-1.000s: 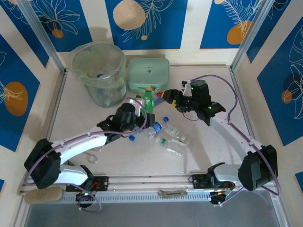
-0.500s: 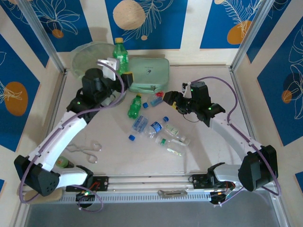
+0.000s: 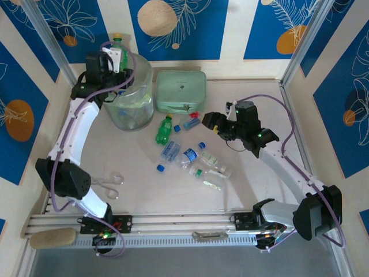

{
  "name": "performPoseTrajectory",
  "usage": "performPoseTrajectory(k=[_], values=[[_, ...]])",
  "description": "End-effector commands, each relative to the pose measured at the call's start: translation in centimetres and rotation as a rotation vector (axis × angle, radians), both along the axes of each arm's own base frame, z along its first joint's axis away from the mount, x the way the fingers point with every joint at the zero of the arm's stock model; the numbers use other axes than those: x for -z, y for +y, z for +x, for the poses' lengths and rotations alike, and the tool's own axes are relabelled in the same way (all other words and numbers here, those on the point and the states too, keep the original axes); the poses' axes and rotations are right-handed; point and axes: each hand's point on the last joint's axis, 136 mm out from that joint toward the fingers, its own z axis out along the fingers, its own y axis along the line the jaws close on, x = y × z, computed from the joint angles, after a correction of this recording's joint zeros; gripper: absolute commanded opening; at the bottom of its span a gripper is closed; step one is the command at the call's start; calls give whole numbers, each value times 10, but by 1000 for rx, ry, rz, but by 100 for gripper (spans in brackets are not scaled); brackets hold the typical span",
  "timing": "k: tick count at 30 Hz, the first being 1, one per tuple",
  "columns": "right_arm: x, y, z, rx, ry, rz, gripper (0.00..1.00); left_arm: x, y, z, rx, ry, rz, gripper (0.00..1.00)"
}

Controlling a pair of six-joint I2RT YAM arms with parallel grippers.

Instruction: Put the plastic bottles in the bin

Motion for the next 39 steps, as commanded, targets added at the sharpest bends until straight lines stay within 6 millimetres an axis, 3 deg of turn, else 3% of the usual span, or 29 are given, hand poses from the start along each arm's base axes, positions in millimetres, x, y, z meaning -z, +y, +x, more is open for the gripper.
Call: performPoseTrajectory(k=[1, 5, 11, 16, 19, 24, 31, 36, 39], values=[[3, -6, -4, 6, 0, -22, 74, 21, 3, -4, 30, 122, 1, 54], [3, -8, -5, 7, -1, -22, 75, 40, 4, 0, 35, 186, -23, 54], [3, -11, -5, 10, -2, -23, 75, 46, 5, 5, 30, 210, -32, 55], [7, -11, -6, 10, 7, -24, 74, 43, 6, 7, 24, 209, -36, 67], [7, -11, -7, 8, 6, -26, 74, 39, 6, 5, 18, 204, -47, 85], [9, -12, -6, 12, 10, -29, 75, 18, 3, -4, 25, 164, -88, 92], [23, -1, 0, -8, 49, -34, 75, -27, -23, -46, 129, 54, -277, 96], [39, 18, 11, -40, 91, -54, 75, -37, -44, -90, 225, -7, -455, 100], [55, 31, 22, -48, 123, -85, 74, -26, -53, -115, 251, -7, -526, 100]])
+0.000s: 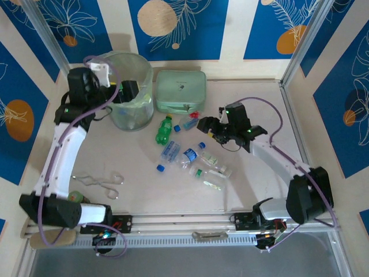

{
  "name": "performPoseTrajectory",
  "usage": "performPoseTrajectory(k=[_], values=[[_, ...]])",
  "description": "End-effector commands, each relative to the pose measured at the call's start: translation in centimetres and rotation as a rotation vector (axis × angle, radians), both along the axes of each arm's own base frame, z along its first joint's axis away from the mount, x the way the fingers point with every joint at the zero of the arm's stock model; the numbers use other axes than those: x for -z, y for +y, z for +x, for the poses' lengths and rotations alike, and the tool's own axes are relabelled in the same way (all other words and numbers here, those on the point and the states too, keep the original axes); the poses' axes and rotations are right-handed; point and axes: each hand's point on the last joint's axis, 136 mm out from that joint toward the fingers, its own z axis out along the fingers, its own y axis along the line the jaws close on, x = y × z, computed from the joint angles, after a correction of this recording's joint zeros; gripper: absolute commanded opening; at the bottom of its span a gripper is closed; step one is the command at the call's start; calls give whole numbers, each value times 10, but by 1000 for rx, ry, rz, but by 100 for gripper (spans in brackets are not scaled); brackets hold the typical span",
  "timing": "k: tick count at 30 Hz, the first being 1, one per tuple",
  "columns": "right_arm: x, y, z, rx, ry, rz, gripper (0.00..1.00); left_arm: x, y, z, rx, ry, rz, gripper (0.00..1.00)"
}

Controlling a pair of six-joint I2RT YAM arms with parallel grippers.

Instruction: Put the plastic bottles in the bin

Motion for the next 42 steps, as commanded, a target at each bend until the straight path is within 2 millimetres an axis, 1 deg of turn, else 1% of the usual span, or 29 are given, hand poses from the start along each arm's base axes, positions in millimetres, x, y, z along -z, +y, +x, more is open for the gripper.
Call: performPoseTrajectory(k=[1, 5, 9, 13, 16, 19, 21, 26, 29, 31, 35, 42], values=[[1, 15, 17, -4, -7, -14, 74, 5, -22, -21, 77, -3, -149, 100], [23, 23, 40, 52, 39, -31, 74, 28, -25, -51, 83, 12, -211, 100], [44, 21, 68, 152, 59, -53, 74, 47, -31, -76, 97, 20, -301, 100], [67, 16, 94, 247, 94, -107, 75, 71, -36, -93, 106, 55, -360, 100], [80, 11, 109, 317, 114, -147, 77, 89, -40, -101, 111, 77, -380, 100], [91, 7, 121, 381, 128, -171, 79, 105, -40, -104, 95, 87, -376, 100], [96, 7, 130, 408, 134, -165, 80, 112, -42, -104, 97, 89, -379, 100], [100, 7, 150, 441, 137, -174, 81, 130, -53, -104, 122, 121, -376, 100], [106, 8, 159, 446, 153, -189, 81, 143, -61, -103, 137, 148, -379, 100], [112, 8, 163, 455, 171, -199, 81, 153, -66, -103, 147, 171, -370, 100], [126, 4, 165, 481, 205, -201, 81, 163, -71, -103, 151, 189, -349, 100], [142, 3, 166, 479, 238, -211, 80, 164, -74, -101, 150, 186, -321, 100]])
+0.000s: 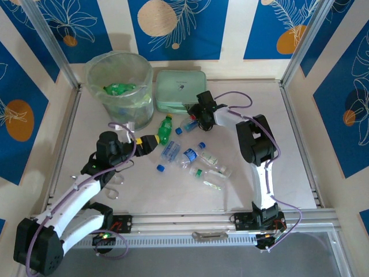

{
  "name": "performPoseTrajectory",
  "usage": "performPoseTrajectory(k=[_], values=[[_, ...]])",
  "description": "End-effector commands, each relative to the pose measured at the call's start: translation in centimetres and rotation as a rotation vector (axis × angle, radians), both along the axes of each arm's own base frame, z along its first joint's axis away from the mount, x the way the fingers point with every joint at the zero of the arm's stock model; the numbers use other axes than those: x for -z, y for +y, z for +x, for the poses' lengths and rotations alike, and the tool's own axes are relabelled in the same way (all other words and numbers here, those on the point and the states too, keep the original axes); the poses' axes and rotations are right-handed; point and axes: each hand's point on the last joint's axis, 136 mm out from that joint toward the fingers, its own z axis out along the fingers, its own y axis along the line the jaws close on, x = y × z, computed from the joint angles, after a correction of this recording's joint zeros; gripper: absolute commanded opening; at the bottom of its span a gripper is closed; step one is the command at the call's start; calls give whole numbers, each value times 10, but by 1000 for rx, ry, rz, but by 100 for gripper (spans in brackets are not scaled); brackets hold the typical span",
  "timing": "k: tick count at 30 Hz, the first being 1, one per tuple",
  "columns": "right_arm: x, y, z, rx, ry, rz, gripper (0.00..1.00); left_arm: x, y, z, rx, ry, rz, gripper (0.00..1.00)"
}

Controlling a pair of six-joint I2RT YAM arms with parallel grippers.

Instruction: Put the plastic bottles in the bin

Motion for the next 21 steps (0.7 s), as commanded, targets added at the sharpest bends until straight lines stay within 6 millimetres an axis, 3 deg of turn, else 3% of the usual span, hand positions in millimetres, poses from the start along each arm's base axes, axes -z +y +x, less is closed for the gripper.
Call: performPoseTrajectory(k=[1, 9, 21], values=[[9, -3, 3, 19, 23, -9, 80, -8, -2, 4, -1, -43, 10, 100], [14, -4, 3, 10, 25, 11, 63, -6, -7, 8, 6, -34, 16, 100], [-1, -16, -5, -23, -28, 21, 55, -3, -12, 9, 8, -24, 30, 100]])
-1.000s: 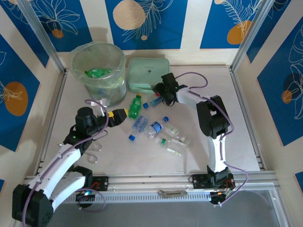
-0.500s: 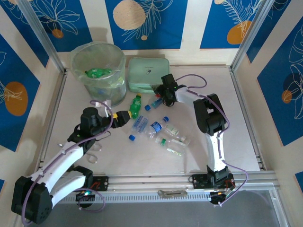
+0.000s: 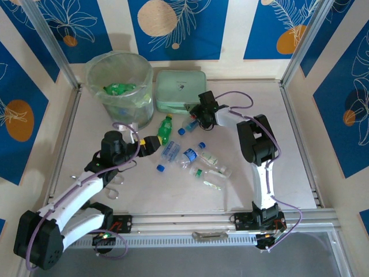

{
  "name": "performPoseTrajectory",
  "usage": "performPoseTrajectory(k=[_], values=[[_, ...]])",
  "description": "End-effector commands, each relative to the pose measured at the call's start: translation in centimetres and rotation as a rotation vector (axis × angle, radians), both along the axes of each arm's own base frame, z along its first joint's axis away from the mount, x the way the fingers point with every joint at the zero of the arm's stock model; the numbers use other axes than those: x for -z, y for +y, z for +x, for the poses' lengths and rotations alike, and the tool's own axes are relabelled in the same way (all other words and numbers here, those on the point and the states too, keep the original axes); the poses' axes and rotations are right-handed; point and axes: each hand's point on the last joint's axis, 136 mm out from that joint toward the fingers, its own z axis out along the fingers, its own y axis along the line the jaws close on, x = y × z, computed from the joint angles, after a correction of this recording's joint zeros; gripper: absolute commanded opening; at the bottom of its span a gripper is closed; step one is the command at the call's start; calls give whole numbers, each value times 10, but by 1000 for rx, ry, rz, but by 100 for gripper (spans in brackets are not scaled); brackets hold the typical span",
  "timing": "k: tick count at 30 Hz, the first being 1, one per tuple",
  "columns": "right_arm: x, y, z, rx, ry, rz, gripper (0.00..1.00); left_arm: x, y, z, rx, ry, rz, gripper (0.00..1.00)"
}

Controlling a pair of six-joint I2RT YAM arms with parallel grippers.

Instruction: Put the plastic bottles in the bin

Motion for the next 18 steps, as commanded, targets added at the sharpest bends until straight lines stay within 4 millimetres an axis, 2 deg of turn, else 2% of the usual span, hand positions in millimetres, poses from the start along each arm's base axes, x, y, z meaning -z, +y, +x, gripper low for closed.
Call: performPoseTrajectory(k=[1, 5, 8, 14, 18], values=[[-5, -11, -9, -21, -6, 14, 54, -19, -6, 6, 10, -62, -2, 100], [-25, -13, -15, -80, -40, 46, 53, -18, -13, 7, 31, -49, -1, 100], [-29, -23, -28, -125, -19, 6, 53, -19, -18, 7, 45, -48, 1, 100], [-19, -55, -61, -156, 50, -66, 54, -16, -24, 8, 54, -44, 4, 100], [-8, -68, -72, -155, 83, -87, 54, -17, -31, 10, 74, -39, 1, 100]])
